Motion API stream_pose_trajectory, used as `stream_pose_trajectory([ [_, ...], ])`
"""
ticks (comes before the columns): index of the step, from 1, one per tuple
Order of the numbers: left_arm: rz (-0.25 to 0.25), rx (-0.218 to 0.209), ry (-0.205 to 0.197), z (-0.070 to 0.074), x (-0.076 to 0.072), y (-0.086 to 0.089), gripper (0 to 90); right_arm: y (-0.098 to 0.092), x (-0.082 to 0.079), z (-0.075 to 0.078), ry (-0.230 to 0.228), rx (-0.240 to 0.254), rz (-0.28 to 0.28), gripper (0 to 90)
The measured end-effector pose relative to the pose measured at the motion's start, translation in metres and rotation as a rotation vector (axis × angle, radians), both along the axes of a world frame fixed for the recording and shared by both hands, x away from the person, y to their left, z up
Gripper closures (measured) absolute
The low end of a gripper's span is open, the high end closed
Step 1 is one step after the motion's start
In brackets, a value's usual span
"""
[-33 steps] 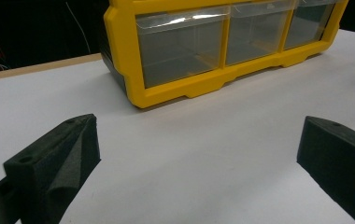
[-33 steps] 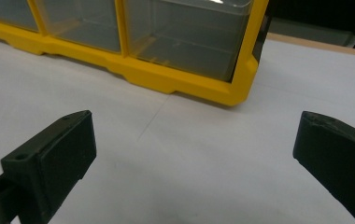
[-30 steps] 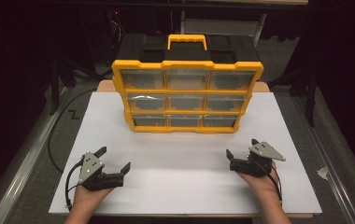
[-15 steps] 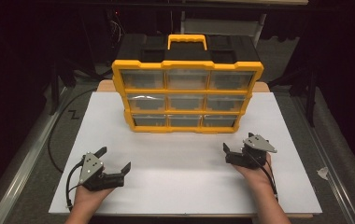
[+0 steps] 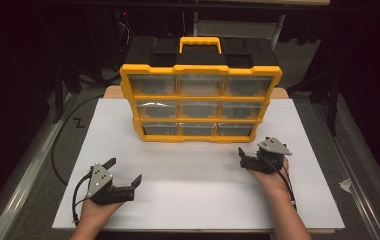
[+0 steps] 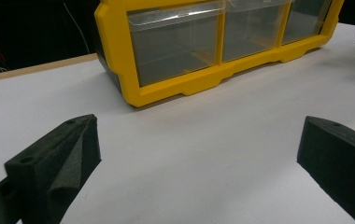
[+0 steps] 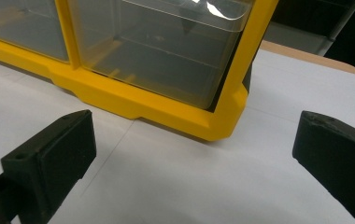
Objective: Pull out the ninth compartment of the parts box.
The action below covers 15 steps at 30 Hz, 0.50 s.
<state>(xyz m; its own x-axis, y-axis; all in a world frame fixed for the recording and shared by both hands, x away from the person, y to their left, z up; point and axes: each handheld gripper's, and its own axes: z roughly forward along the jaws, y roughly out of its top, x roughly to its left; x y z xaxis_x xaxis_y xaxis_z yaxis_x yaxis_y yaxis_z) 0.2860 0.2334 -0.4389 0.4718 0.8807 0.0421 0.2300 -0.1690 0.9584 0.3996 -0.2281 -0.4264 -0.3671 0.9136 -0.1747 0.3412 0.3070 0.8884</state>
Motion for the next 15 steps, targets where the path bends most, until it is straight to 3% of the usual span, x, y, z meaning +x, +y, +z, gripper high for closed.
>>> stream_pose_trajectory([
  [5,-0.001,0.017,0.027,0.001,0.000,0.000,0.5,-0.001,-0.010,0.004,-0.022,-0.044,0.031,0.9],
  [12,-0.005,0.012,0.030,0.001,-0.001,-0.002,0.7,-0.007,-0.017,0.003,-0.024,-0.081,0.030,0.9],
  [15,-0.015,-0.006,0.028,0.000,-0.002,-0.001,0.4,-0.012,-0.021,0.001,-0.027,-0.134,0.015,0.9],
])
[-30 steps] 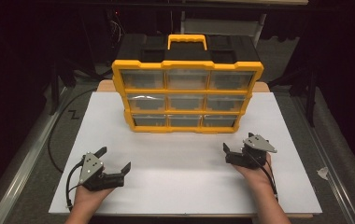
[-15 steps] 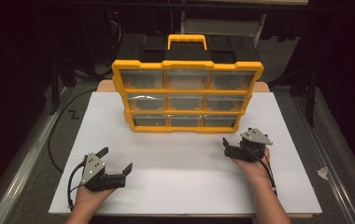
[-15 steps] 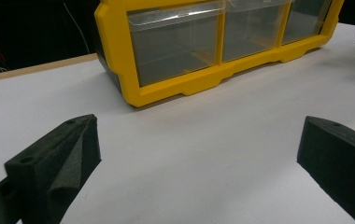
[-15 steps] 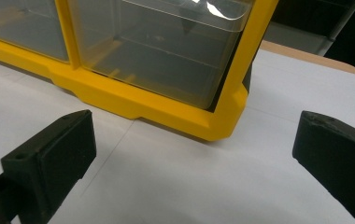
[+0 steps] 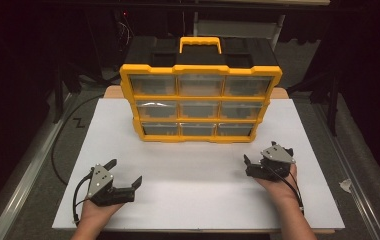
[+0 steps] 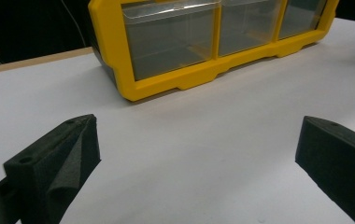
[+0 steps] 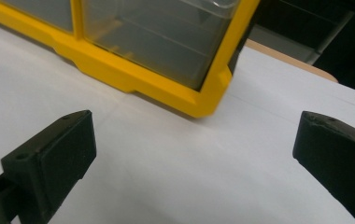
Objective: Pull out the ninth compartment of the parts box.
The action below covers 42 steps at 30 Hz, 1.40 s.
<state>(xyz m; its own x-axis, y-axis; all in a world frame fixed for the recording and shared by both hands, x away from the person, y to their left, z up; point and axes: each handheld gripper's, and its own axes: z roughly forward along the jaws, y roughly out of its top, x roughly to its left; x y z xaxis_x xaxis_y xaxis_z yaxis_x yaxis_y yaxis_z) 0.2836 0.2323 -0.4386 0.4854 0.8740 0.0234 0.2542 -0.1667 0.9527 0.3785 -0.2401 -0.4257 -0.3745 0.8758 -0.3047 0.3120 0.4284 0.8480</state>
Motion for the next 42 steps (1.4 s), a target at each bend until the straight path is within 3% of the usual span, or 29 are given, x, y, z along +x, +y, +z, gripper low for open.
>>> stream_pose_trajectory([
  [6,0.004,-0.033,-0.013,-0.001,0.000,0.000,0.2,-0.003,-0.002,0.000,0.005,-0.012,-0.003,0.9],
  [21,0.011,-0.020,-0.021,0.001,0.001,0.000,0.2,0.006,-0.003,-0.004,0.016,-0.127,0.021,0.9],
  [24,0.020,-0.018,-0.021,0.002,0.001,0.001,0.2,0.012,-0.005,-0.005,0.006,-0.181,0.037,0.9],
  [31,0.023,-0.019,-0.027,0.001,0.000,0.002,0.2,0.019,-0.008,-0.005,-0.005,-0.244,0.045,0.9],
  [39,0.022,-0.011,-0.036,0.002,0.000,0.001,0.2,0.027,-0.012,-0.004,-0.057,-0.357,0.068,0.9],
  [40,0.014,-0.013,-0.033,0.001,0.000,0.001,0.2,0.027,-0.012,-0.003,-0.066,-0.389,0.075,1.0],
  [42,0.007,-0.004,-0.028,0.000,0.000,0.000,0.2,0.029,-0.014,-0.004,-0.072,-0.397,0.069,1.0],
])
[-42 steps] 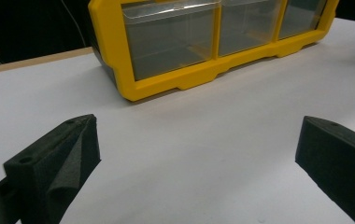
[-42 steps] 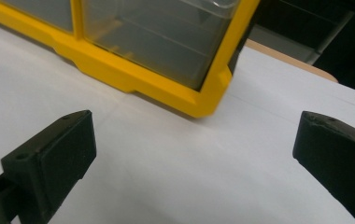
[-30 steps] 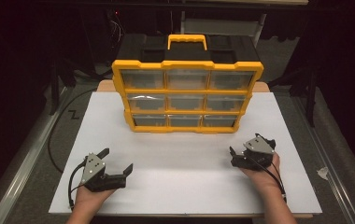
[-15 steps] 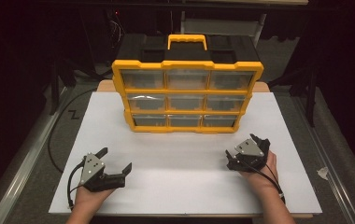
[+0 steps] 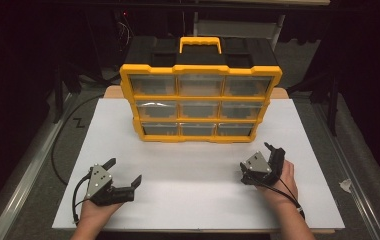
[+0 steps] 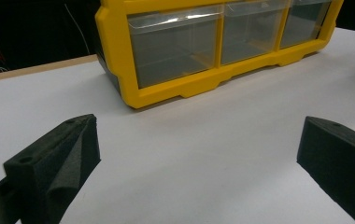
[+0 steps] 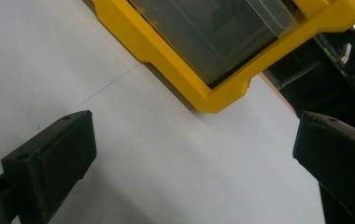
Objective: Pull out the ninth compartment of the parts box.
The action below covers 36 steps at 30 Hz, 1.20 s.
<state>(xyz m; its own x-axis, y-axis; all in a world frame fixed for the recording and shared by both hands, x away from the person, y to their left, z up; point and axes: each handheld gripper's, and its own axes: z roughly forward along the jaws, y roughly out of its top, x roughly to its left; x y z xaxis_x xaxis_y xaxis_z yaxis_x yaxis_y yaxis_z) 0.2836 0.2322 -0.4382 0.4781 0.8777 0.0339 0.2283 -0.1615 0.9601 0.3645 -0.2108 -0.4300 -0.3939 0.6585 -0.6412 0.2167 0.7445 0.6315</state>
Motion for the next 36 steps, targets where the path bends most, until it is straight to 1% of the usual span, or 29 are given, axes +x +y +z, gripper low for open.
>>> stream_pose_trajectory([
  [1,0.000,0.000,0.000,0.000,0.000,0.000,0.2,0.000,0.000,0.000,0.000,0.000,0.000,1.0],
  [2,-0.004,0.007,-0.002,0.000,0.000,-0.001,0.2,0.002,-0.001,0.000,-0.010,-0.026,0.007,1.0],
  [3,-0.004,0.007,-0.002,0.000,0.000,-0.001,0.2,0.002,-0.001,0.000,-0.010,-0.026,0.007,1.0],
  [4,-0.005,0.009,-0.006,0.000,0.000,-0.001,0.2,0.004,-0.003,0.000,-0.024,-0.049,0.011,1.0],
  [5,-0.005,0.009,-0.006,0.000,0.000,-0.001,0.2,0.004,-0.003,0.000,-0.024,-0.049,0.011,1.0],
  [6,-0.005,0.010,-0.005,0.000,0.000,-0.001,0.2,0.004,-0.003,0.001,-0.026,-0.072,0.014,1.0],
  [7,-0.005,0.010,-0.005,0.000,0.000,-0.001,0.2,0.006,-0.004,0.001,-0.036,-0.079,0.018,1.0],
  [8,-0.004,0.011,-0.008,0.000,0.000,-0.001,0.2,0.008,-0.005,0.001,-0.046,-0.114,0.024,1.0],
  [9,-0.004,0.011,-0.008,0.000,0.000,-0.001,0.2,0.008,-0.005,0.001,-0.046,-0.114,0.024,1.0],
  [10,-0.005,0.010,-0.010,0.000,-0.001,-0.001,0.2,0.011,-0.006,0.001,-0.062,-0.139,0.029,0.9],
  [11,-0.005,0.010,-0.010,0.000,-0.001,-0.001,0.2,0.011,-0.006,0.001,-0.062,-0.139,0.029,0.9],
  [12,-0.006,0.010,-0.012,0.000,-0.001,-0.001,0.2,0.012,-0.007,0.003,-0.068,-0.183,0.042,1.0],
  [13,-0.006,0.010,-0.012,0.000,-0.001,-0.001,0.2,0.012,-0.007,0.003,-0.068,-0.183,0.042,1.0],
  [14,-0.008,0.011,-0.014,0.001,-0.001,-0.001,0.2,0.014,-0.008,0.003,-0.081,-0.226,0.054,1.0],
  [15,-0.008,0.011,-0.014,0.001,-0.001,-0.001,0.2,0.014,-0.008,0.003,-0.081,-0.226,0.054,1.0],
  [16,-0.008,0.010,-0.016,0.001,-0.002,-0.001,0.2,0.016,-0.010,0.003,-0.093,-0.262,0.061,1.0],
  [17,-0.008,0.010,-0.016,0.001,-0.002,-0.001,0.2,0.016,-0.010,0.003,-0.093,-0.262,0.061,1.0],
  [18,-0.010,0.011,-0.015,0.001,-0.001,-0.001,0.2,0.019,-0.012,0.002,-0.099,-0.284,0.060,1.0],
  [19,-0.010,0.011,-0.015,0.001,-0.001,-0.001,0.2,0.019,-0.012,0.002,-0.099,-0.284,0.060,1.0],
  [20,-0.010,0.012,-0.015,0.001,-0.001,-0.001,0.2,0.021,-0.013,0.002,-0.116,-0.319,0.072,1.0],
  [23,-0.014,0.014,-0.016,0.001,-0.001,-0.001,0.2,0.024,-0.015,0.002,-0.124,-0.340,0.078,1.0],
  [24,-0.016,0.016,-0.017,0.001,-0.001,-0.001,0.2,0.026,-0.016,0.002,-0.147,-0.386,0.095,1.0],
  [27,-0.016,0.016,-0.018,0.001,-0.002,-0.001,0.2,0.028,-0.017,0.002,-0.145,-0.402,0.096,0.9],
  [28,-0.016,0.016,-0.019,0.001,-0.002,-0.001,0.2,0.030,-0.018,0.001,-0.159,-0.429,0.105,1.0],
  [29,-0.016,0.016,-0.019,0.001,-0.002,-0.001,0.2,0.030,-0.018,0.001,-0.159,-0.429,0.105,1.0],
  [32,-0.018,0.014,-0.016,0.001,-0.001,-0.001,0.2,0.032,-0.019,0.001,-0.173,-0.458,0.112,1.0],
  [33,-0.018,0.014,-0.017,0.001,-0.002,-0.001,0.2,0.034,-0.020,0.001,-0.182,-0.485,0.122,0.9],
  [35,-0.019,0.013,-0.017,0.001,-0.002,-0.001,0.2,0.034,-0.021,0.001,-0.183,-0.490,0.123,1.0],
  [36,-0.020,0.014,-0.017,0.001,-0.002,-0.001,0.2,0.036,-0.021,0.000,-0.193,-0.529,0.131,1.0],
])
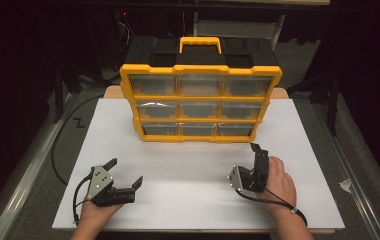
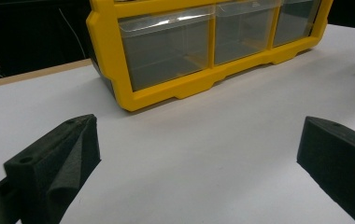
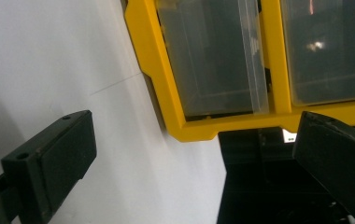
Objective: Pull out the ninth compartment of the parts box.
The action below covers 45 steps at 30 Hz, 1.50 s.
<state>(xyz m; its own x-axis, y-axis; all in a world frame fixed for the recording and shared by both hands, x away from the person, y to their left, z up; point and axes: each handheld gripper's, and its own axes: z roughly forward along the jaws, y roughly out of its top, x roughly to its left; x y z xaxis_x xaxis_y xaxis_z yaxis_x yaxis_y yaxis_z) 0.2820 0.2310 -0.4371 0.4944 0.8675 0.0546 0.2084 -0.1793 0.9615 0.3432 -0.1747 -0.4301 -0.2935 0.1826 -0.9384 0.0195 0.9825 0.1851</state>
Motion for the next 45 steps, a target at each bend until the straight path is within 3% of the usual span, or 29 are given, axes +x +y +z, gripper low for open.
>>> stream_pose_trajectory([
  [5,0.000,0.002,0.000,0.000,0.000,0.000,0.2,0.002,-0.001,0.000,-0.020,-0.050,0.006,1.6],
  [9,0.009,0.004,-0.007,0.000,0.000,0.000,0.2,0.002,-0.002,-0.002,-0.024,-0.062,0.005,3.0],
  [14,0.020,0.004,-0.007,0.001,0.000,0.001,0.2,0.002,-0.003,-0.003,-0.047,-0.066,-0.005,14.7],
  [19,0.012,0.018,-0.017,0.000,0.000,-0.001,0.2,0.004,-0.001,-0.005,-0.057,-0.065,-0.011,20.8],
  [23,0.011,0.023,-0.026,0.000,0.000,-0.001,0.2,0.007,0.000,-0.009,-0.093,-0.077,-0.014,27.9],
  [24,0.008,0.019,-0.022,0.000,0.001,-0.001,0.2,0.009,0.001,-0.009,-0.119,-0.073,-0.014,33.6],
  [34,-0.027,0.032,-0.023,0.000,0.000,-0.005,0.2,0.018,0.008,-0.006,-0.148,-0.090,-0.033,52.5],
  [41,-0.025,0.021,-0.016,-0.001,0.001,-0.004,0.2,0.021,0.014,0.004,-0.149,-0.084,-0.040,53.9],
  [45,-0.026,0.020,-0.024,0.000,0.000,-0.003,0.2,0.025,0.020,0.010,-0.158,-0.106,-0.036,54.8],
])
